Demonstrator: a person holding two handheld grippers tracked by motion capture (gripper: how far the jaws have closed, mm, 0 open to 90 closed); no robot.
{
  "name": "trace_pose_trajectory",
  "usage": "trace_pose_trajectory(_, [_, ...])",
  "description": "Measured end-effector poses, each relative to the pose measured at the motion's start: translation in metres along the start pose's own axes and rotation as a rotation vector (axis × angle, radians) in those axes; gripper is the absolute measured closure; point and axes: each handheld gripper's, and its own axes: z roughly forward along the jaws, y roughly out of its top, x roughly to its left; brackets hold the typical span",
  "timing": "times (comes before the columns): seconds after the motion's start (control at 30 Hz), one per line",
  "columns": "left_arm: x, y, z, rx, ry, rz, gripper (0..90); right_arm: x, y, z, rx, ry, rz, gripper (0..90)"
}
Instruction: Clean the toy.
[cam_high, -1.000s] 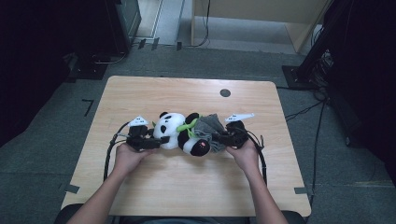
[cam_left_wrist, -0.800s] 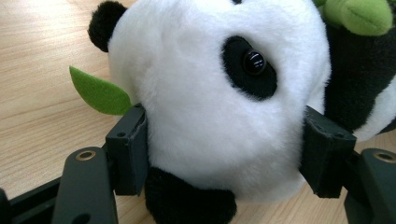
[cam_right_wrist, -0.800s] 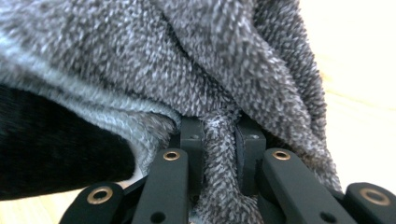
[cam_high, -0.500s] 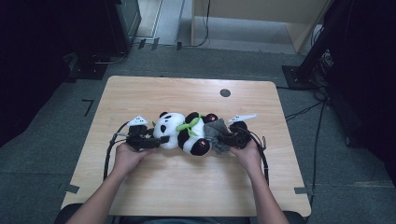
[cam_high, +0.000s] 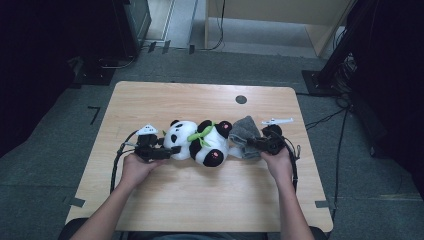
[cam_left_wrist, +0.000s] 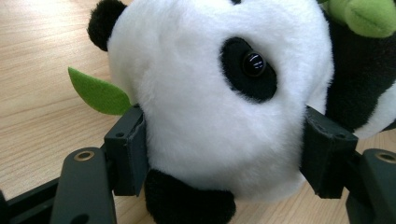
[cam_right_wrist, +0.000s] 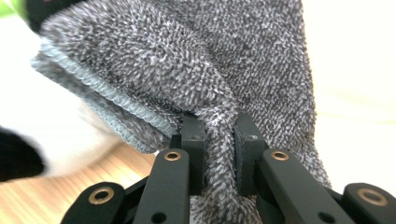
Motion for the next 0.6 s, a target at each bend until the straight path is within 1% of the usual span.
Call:
trace_pose_trajectory(0.07, [0.000, 0.000, 0.000, -0.001, 0.000, 0.001, 29.0, 0.004, 0.004, -0.008, -0.030, 0.013, -0.010, 79.6])
trace_pose_trajectory(0.17, [0.000, 0.000, 0.000, -0.002, 0.001, 0.001, 29.1, 0.018, 0.015, -0.019, -0.075, 0.027, -0.056, 79.6])
trace_pose_trajectory(0.27, [-0.001, 0.000, 0.000, -0.001, 0.002, 0.003, 29.2, 0.031, 0.023, -0.030, -0.111, 0.039, -0.091, 79.5])
trace_pose_trajectory(0.37, [-0.001, 0.000, 0.000, -0.005, 0.002, 0.002, 29.1, 0.040, 0.028, -0.041, -0.154, 0.060, -0.105, 79.5])
trace_pose_trajectory(0.47, [-0.001, 0.000, 0.000, -0.005, 0.002, 0.003, 29.1, 0.050, 0.032, -0.049, -0.174, 0.091, -0.113, 79.5])
trace_pose_trajectory(0.53, [-0.001, 0.000, 0.000, -0.004, 0.003, 0.002, 29.1, 0.060, 0.034, -0.053, -0.177, 0.107, -0.137, 79.5])
trace_pose_trajectory(0.6, [-0.001, 0.000, 0.000, -0.004, 0.004, 0.001, 29.1, 0.072, 0.034, -0.055, -0.171, 0.126, -0.170, 79.5])
